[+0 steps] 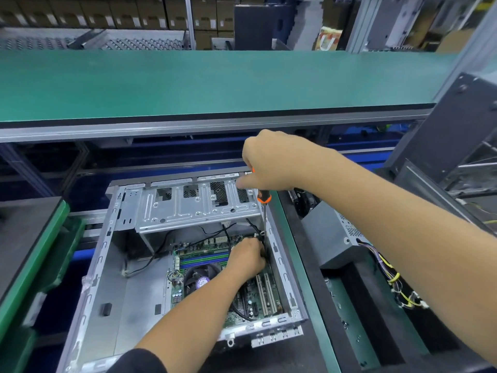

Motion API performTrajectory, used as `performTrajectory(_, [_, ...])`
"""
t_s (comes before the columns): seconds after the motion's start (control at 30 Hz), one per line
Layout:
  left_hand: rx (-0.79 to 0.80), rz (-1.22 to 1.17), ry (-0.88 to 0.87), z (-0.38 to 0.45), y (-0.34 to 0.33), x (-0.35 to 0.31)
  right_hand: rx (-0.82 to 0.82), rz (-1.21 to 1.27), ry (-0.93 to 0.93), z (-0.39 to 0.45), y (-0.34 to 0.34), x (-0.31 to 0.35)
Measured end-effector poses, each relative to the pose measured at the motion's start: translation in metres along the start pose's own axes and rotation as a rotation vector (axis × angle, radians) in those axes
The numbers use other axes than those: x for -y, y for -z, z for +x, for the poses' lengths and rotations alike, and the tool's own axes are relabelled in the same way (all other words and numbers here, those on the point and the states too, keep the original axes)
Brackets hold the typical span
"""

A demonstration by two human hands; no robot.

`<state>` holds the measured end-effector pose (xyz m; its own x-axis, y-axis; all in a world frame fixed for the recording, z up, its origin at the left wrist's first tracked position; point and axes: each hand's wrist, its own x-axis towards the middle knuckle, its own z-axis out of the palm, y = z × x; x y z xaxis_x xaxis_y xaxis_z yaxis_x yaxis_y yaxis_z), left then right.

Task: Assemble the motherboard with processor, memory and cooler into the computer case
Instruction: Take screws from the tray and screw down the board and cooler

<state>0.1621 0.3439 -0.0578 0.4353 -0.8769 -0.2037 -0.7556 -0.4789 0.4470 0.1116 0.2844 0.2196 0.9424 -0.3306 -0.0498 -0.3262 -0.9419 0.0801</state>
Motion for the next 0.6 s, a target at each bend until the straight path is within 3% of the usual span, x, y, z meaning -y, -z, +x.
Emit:
performTrajectory(0.17, [0.000,0.006,-0.015,-0.001,0.001,0.000,0.240,0.152,0.080,-0.004,0.013,-0.002])
performTrajectory(0.37, [-0.007,-0.007,-0.044,-0.002,0.001,0.001,-0.043,0.101,-0.006,-0.005,-0.001,-0.002])
performTrajectory(0.6, [-0.004,0.016,-0.035,-0.005,0.001,-0.001,-0.070,0.394,0.009,-0.008,-0.014,-0.004])
